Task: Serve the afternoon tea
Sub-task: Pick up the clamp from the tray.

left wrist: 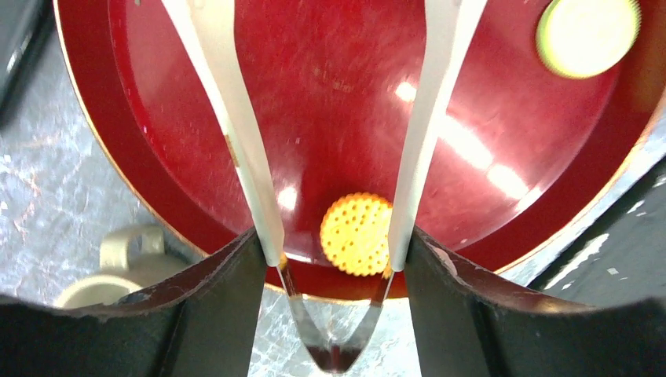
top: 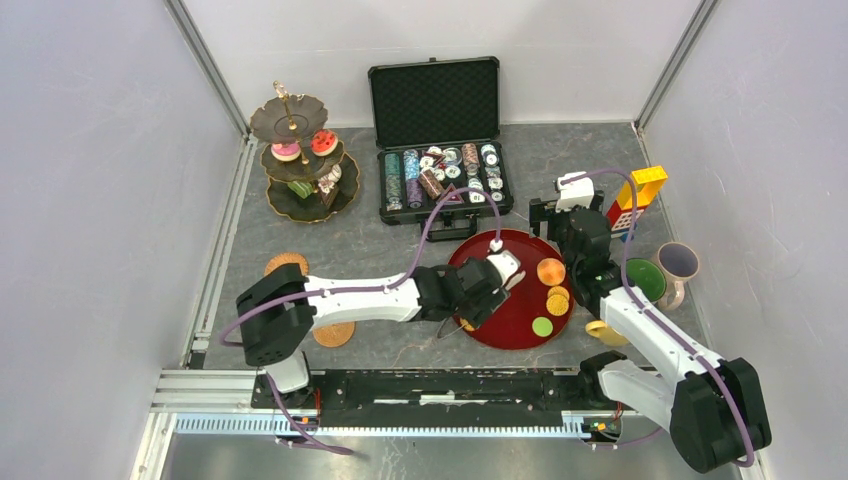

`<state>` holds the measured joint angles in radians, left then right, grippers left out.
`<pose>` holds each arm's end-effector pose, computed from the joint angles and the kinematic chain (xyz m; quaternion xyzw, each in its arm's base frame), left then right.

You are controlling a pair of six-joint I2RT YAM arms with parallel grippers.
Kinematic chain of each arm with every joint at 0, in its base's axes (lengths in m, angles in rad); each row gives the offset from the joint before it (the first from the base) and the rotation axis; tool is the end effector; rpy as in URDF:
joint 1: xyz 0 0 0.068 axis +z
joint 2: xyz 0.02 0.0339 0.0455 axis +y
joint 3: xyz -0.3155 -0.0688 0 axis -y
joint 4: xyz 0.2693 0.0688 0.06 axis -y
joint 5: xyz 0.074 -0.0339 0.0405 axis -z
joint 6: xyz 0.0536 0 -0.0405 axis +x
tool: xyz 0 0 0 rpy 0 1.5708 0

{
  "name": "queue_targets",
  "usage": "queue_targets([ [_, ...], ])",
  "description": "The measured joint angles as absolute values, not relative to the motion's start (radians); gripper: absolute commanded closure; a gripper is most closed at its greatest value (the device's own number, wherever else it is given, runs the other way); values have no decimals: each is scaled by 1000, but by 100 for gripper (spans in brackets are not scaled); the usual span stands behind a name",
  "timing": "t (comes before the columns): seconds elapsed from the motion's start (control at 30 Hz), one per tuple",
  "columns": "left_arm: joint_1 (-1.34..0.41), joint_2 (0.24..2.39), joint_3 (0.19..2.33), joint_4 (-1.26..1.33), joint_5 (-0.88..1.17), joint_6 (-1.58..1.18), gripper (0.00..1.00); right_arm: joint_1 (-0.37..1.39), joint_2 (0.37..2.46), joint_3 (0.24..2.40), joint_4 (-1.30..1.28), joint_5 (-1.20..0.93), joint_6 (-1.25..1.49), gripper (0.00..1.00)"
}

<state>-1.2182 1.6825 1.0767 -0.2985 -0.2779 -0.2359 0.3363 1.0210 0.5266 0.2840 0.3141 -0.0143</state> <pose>0.1479 -0.3594 0.2243 0.4014 0.8466 -0.1175 0.3290 0.2347 0.0645 0.2814 -0.0371 0.7733 -0.0204 0.6327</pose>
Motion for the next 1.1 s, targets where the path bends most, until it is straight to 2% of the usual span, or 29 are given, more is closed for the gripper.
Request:
queue_targets([
  [0.2,-1188,1736,1230,-364,-228,-236,33,337,1028,527,284,315,-14,2],
  [0.4,-1185,1793,1254,-373,-220,-235,32,337,1029,527,284,315,-14,2],
  [0.57,-1184,1852,1253,-373,-208,-235,26,337,1029,527,285,315,-14,2],
  [0.83,-1166,1858,1223,-360,-204,-235,7,337,1036,527,294,314,-14,2],
  [1.1,-1162,1843,1158,-347,-203,-236,8,336,1047,527,296,310,-12,2],
])
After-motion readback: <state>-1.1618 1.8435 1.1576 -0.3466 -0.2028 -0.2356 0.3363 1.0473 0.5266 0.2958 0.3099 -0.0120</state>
